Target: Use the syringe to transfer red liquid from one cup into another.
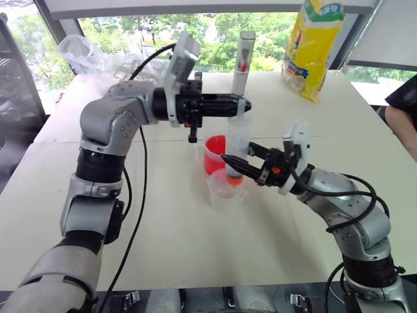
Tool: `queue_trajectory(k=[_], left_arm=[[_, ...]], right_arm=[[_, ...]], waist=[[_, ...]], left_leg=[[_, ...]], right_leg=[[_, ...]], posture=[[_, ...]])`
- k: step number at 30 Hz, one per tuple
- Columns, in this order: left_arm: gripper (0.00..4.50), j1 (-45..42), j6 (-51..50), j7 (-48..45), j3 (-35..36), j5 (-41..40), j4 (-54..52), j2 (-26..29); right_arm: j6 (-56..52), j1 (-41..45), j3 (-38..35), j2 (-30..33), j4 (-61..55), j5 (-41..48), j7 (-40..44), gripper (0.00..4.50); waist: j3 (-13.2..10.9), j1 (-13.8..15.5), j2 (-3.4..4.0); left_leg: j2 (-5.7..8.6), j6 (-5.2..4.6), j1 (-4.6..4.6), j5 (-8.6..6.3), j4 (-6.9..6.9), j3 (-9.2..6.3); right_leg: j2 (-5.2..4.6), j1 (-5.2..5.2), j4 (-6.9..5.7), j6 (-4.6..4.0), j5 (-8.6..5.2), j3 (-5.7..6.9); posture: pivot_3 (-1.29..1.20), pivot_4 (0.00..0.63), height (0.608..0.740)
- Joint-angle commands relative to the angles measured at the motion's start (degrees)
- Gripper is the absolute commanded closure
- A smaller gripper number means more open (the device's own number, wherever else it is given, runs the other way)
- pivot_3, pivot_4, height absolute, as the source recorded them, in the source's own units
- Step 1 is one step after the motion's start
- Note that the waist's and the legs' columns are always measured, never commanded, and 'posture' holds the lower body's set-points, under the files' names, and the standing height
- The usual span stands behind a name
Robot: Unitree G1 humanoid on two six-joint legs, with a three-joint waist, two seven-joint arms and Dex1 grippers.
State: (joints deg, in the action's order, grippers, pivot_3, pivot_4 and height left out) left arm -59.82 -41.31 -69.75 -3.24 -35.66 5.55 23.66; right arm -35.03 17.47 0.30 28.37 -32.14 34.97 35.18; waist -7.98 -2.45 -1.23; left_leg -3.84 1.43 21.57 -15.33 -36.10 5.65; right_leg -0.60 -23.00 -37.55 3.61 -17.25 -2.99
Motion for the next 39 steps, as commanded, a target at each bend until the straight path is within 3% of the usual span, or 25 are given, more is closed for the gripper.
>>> queue_trajectory(k=[1, 39], left_arm=[[4.47, 0.06, -1.21, 0.06, 0.17, -1.57, -2.86, 0.16], [4.47, 7.28, -1.57, -1.2, -4.96, 0.26, -8.6, 0.33]], right_arm=[[0.57, 1.37, 0.19, 0.15, -2.12, 0.86, 0.74, 3.01], [-5.44, 8.89, -4.25, -0.11, -2.73, 8.95, -2.28, 3.01]], waist=[[0.0, 0.04, 0.0], [0.0, 0.04, 0.0]], left_leg=[[0.0, 0.0, 0.0, 0.0, 0.0, 0.0], [-0.01, 0.0, 0.0, 0.0, 0.0, -0.02]], right_leg=[[0.0, 0.0, 0.0, 0.0, 0.0, 0.0], [-0.02, 0.02, 0.01, 0.0, 0.0, 0.0]], posture=[[0.0, 0.15, 0.74], [0.0, 0.15, 0.74]])
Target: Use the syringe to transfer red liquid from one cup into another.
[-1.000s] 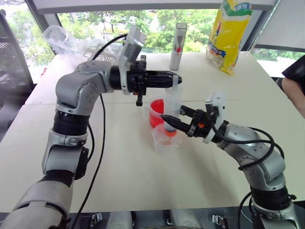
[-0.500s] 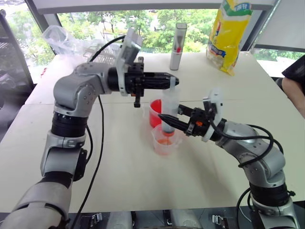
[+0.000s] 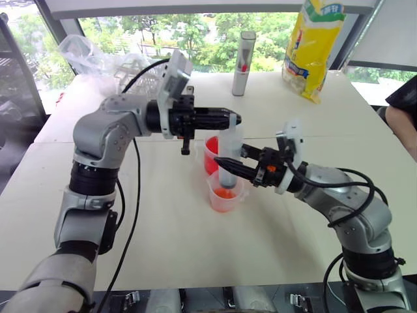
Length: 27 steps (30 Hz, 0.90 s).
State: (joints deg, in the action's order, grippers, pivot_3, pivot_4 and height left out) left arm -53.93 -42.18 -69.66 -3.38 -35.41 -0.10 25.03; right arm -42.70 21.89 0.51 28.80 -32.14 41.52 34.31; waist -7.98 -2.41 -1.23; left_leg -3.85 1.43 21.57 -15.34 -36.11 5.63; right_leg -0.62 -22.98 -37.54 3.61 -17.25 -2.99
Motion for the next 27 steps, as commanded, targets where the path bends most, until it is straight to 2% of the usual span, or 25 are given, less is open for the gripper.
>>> queue_trajectory(k=[1, 9, 13, 14, 19, 20, 24, 27], left_arm=[[4.47, 1.55, -0.7, -1.22, -4.85, -0.03, -3.1, -1.02], [4.47, 0.45, -0.44, 0.76, -3.28, -0.07, -2.28, -0.91], [3.09, -1.0, -0.83, 2.19, -2.07, 0.18, -0.73, -0.55], [2.51, -1.13, -0.63, 2.39, -1.71, 0.21, -0.65, -0.24], [0.21, -1.15, 0.28, 3.31, 0.14, 0.2, -0.61, 1.53], [0.04, -1.22, 0.27, 3.41, 0.76, 0.07, -0.44, 2.01], [0.04, -2.37, 0.97, 4.96, 5.37, 0.7, 2.78, 6.12], [0.04, -0.63, -0.11, 5.32, 9.15, -0.33, 2.99, 11.28]], right_arm=[[2.09, 4.64, -4.63, -0.5, -2.67, 2.56, -1.46, 3.01], [2.17, 4.38, -4.21, -0.16, -2.18, 2.13, -0.88, 3.01], [2.2, 4.09, -3.92, -0.03, -2.1, 1.77, -0.41, 3.01], [2.11, 4.05, -3.78, -0.04, -2.12, 1.74, -0.28, 3.01], [1.74, 3.75, -3.58, -0.31, -2.32, 1.82, -0.05, 3.01], [1.73, 3.69, -3.56, -0.35, -2.29, 1.78, -0.04, 3.01], [1.59, 3.65, -3.78, -0.39, -1.99, 1.83, -0.26, 3.01], [1.5, 3.81, -4.05, -0.22, -1.7, 1.98, -0.25, 3.01]], waist=[[0.0, 0.01, 0.0], [0.0, 0.01, 0.0], [0.0, -0.01, 0.0], [0.0, -0.07, 0.0], [0.0, -0.06, 0.0], [0.0, -0.05, 0.0], [0.0, -0.12, 0.0], [-0.01, -0.32, 0.01]], left_leg=[[0.0, 0.0, 0.0, 0.0, 0.0, 0.0], [0.0, 0.0, 0.0, 0.0, 0.01, -0.01], [0.0, 0.0, 0.01, 0.0, 0.0, -0.01], [0.0, 0.0, 0.01, 0.0, 0.0, -0.01], [-0.01, 0.0, -0.01, 0.0, 0.05, -0.04], [-0.01, 0.0, -0.01, 0.0, 0.05, -0.04], [0.0, 0.0, -0.01, 0.0, 0.02, -0.02], [-0.03, 0.0, -0.03, 0.0, 0.07, -0.02]], right_leg=[[0.0, 0.0, 0.0, 0.0, 0.0, 0.0], [0.0, 0.0, 0.01, 0.0, 0.0, 0.0], [0.0, 0.01, 0.02, 0.0, 0.0, 0.0], [0.0, 0.01, 0.02, 0.0, 0.0, 0.0], [0.02, 0.0, 0.03, 0.0, 0.0, 0.01], [0.02, 0.01, 0.03, 0.0, 0.0, 0.01], [-0.01, 0.01, 0.03, 0.0, 0.0, 0.01], [0.02, -0.02, 0.03, 0.0, 0.0, 0.0]], posture=[[0.0, 0.15, 0.74], [0.0, 0.15, 0.74], [0.0, 0.15, 0.74], [0.0, 0.15, 0.74], [0.0, 0.15, 0.74], [0.0, 0.15, 0.74], [0.0, 0.15, 0.74], [0.0, 0.15, 0.74]])
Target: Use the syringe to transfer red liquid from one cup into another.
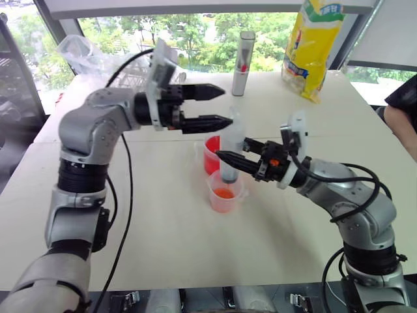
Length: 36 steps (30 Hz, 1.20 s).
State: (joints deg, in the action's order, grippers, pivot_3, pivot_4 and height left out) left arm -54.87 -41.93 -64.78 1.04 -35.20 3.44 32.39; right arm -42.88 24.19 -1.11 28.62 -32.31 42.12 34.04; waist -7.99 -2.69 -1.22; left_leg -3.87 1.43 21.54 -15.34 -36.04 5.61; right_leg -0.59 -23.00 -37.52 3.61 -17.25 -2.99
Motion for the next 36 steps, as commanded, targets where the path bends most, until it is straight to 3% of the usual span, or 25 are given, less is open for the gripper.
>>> queue_trajectory(k=[1, 5, 10, 14, 19, 23, 27, 32, 36], left_arm=[[0.04, 1.0, -0.61, 0.44, 5.28, -0.92, -0.9, 5.13], [0.04, 6.83, -2.18, 0.95, 8.72, -2.21, -3.52, 10.38], [0.04, 13.24, -3.06, 3.5, 9.14, -3.75, -9.85, 10.06], [0.04, 15.6, -2.27, 6.1, 8.61, -3.61, -12.82, 8.38], [0.04, 19.13, 0.03, 7.5, 7.85, -2.97, -15.07, 6.67], [0.04, 22.13, 1.14, 8.53, 7.87, -3.36, -17.29, 5.85], [0.04, 25.03, 1.77, 9.39, 8.32, -3.98, -19.58, 5.73], [0.04, 27.74, 1.94, 10.77, 9.04, -4.11, -22.16, 6.7], [0.04, 28.86, 1.51, 10.93, 9.76, -4.7, -23.31, 8.07]], right_arm=[[1.69, 1.5, -2.52, 0.05, -1.5, 1.49, 0.02, 3.01], [1.06, 2.03, -3.2, 0.33, -1.4, 2.55, -0.01, 3.01], [-1.47, 4.69, -4.51, 0.66, -0.49, 5.48, -1.1, 3.01], [-11.07, 14.27, -5.3, 6.33, 2.7, 7.5, -4.09, 3.01], [-29.38, 33.73, -8.36, 12.53, 21.32, 11.73, -7.82, 3.01], [-37.52, 43.23, -2.06, 16.4, 35.81, 5.76, -6.87, 3.01], [-40.68, 47.55, 7.02, 18.32, 47.32, -0.98, -3.13, 3.01], [-39.57, 44.0, 18.34, 17.59, 55.61, -8.9, 1.04, 3.01], [-40.31, 41.89, 21.98, 15.84, 58.96, -12.16, 3.51, 3.01]], waist=[[0.0, -0.01, 0.0], [0.0, 0.19, 0.0], [-0.03, 0.51, -0.07], [-0.07, 0.5, -0.02], [-0.07, 0.22, -0.01], [-0.03, 0.21, -0.07], [-0.03, 0.16, -0.07], [-0.03, 0.21, -0.05], [-0.06, 0.18, 0.0]], left_leg=[[-0.01, 0.0, 0.0, 0.0, 0.03, -0.02], [-0.04, 0.0, 0.0, 0.0, 0.08, -0.01], [-0.06, 0.0, 0.02, 0.0, -0.01, 0.01], [-0.02, 0.01, 0.01, 0.0, -0.05, 0.04], [-0.04, 0.0, -0.02, 0.0, 0.06, 0.08], [-0.05, -0.01, 0.0, -0.01, 0.25, 0.11], [-0.04, -0.02, 0.12, -0.01, 0.4, 0.22], [-0.03, -0.03, 0.46, -0.01, 0.31, 0.19], [-0.03, -0.03, 0.62, -0.01, 0.13, 0.13]], right_leg=[[0.01, -0.01, 0.0, 0.0, 0.0, 0.0], [-0.03, -0.01, 0.01, -0.01, -0.01, 0.02], [-0.22, 0.08, 0.04, 0.0, -0.01, 0.05], [-0.3, 0.15, 0.15, -0.01, 0.0, 0.05], [-0.39, 0.08, 0.16, -0.03, 0.0, 0.03], [-0.37, -0.02, 0.27, -0.06, -0.01, -0.01], [-0.38, -0.21, 0.37, -0.07, -0.01, -0.1], [-0.34, -0.46, 0.35, -0.04, 0.0, -0.09], [-0.32, -0.53, 0.3, -0.03, 0.01, -0.04]], posture=[[0.0, 0.15, 0.74], [0.0, 0.15, 0.74], [0.0, 0.15, 0.74], [0.0, 0.15, 0.74], [0.0, 0.15, 0.74], [0.0, 0.15, 0.74], [0.0, 0.15, 0.74], [0.0, 0.15, 0.74], [0.0, 0.15, 0.74]])
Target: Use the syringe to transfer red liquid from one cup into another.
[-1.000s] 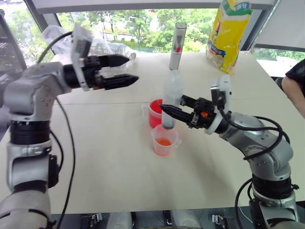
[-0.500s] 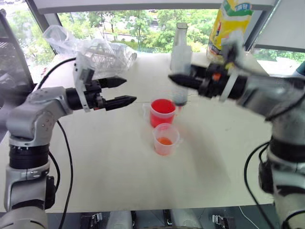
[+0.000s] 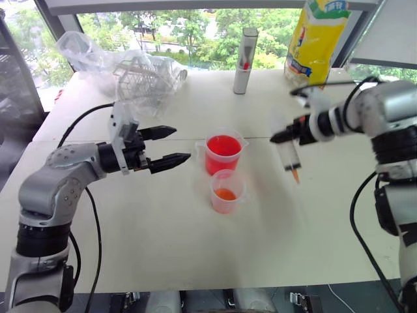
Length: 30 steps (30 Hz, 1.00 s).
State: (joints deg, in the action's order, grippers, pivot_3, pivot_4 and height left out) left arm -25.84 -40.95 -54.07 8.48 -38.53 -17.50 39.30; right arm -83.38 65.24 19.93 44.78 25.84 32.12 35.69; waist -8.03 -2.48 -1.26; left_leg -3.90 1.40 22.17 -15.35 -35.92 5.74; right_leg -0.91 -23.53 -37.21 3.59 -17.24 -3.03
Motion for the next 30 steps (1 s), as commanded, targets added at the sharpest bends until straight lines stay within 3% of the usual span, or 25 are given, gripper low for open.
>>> queue_trajectory(k=[1, 11, 12, 13, 16, 23, 30], left_arm=[[0.04, 0.06, 0.44, 0.13, 2.45, -1.56, -2.56, 1.58], [0.04, 1.68, 0.87, -1.23, 1.73, -2.3, -4.34, 3.8], [0.0, 1.71, 0.74, -1.23, 1.73, -2.48, -4.51, 3.78], [0.0, 1.86, 0.66, -1.26, 1.64, -2.54, -4.76, 3.79], [0.0, 2.56, 0.79, -1.26, 1.47, -2.73, -5.42, 3.76], [0.0, 2.75, 1.26, -0.31, 1.2, -3.13, -6.35, 3.02], [0.0, 3.89, 0.8, -0.26, 3.43, -4.47, -6.42, 4.26]], right_arm=[[0.04, 0.61, 1.67, -0.64, 1.42, -2.94, 2.36, 3.01], [1.92, -0.84, 3.64, -5.09, 7.59, -10.35, 3.65, 3.01], [1.92, -0.91, 3.53, -5.3, 7.68, -10.74, 3.85, 1.99], [1.83, -1.04, 3.4, -5.48, 7.72, -11.06, 4.0, 1.67], [1.58, -1.45, 2.98, -5.58, 7.28, -11.75, 4.63, 0.1], [1.35, -2.13, -0.15, -0.24, -2.0, -10.95, 7.36, 0.04], [7.15, -12.59, -13.25, 13.52, -27.84, -2.21, 17.64, 0.04]], waist=[[-0.02, -0.06, 0.05], [0.0, -0.03, 0.05], [0.0, -0.02, 0.05], [0.0, -0.02, 0.05], [0.01, -0.06, 0.06], [0.0, 0.16, 0.09], [0.01, 0.36, 0.07]], left_leg=[[0.0, 0.0, 0.06, 0.0, -0.04, 0.0], [0.03, 0.0, 0.05, 0.0, -0.13, -0.03], [0.03, 0.0, 0.05, 0.0, -0.13, -0.04], [0.03, 0.0, 0.05, 0.0, -0.13, -0.04], [0.03, 0.0, 0.05, 0.0, -0.13, -0.02], [0.04, 0.0, 0.07, 0.0, -0.14, -0.06], [0.03, -0.01, 0.09, -0.01, -0.08, -0.13]], right_leg=[[0.02, -0.06, -0.02, 0.01, 0.01, 0.0], [0.17, -0.03, -0.05, 0.02, 0.03, 0.01], [0.17, -0.02, -0.04, 0.03, 0.03, 0.02], [0.17, -0.02, -0.04, 0.03, 0.03, 0.02], [0.16, -0.02, -0.04, 0.03, 0.04, 0.02], [0.15, -0.01, -0.04, 0.04, 0.04, 0.04], [0.14, 0.01, 0.03, 0.05, 0.04, 0.09]], posture=[[0.0, 0.15, 0.74], [0.0, 0.15, 0.74], [0.0, 0.15, 0.74], [0.0, 0.15, 0.74], [0.0, 0.15, 0.74], [0.0, 0.15, 0.74], [0.0, 0.15, 0.74]])
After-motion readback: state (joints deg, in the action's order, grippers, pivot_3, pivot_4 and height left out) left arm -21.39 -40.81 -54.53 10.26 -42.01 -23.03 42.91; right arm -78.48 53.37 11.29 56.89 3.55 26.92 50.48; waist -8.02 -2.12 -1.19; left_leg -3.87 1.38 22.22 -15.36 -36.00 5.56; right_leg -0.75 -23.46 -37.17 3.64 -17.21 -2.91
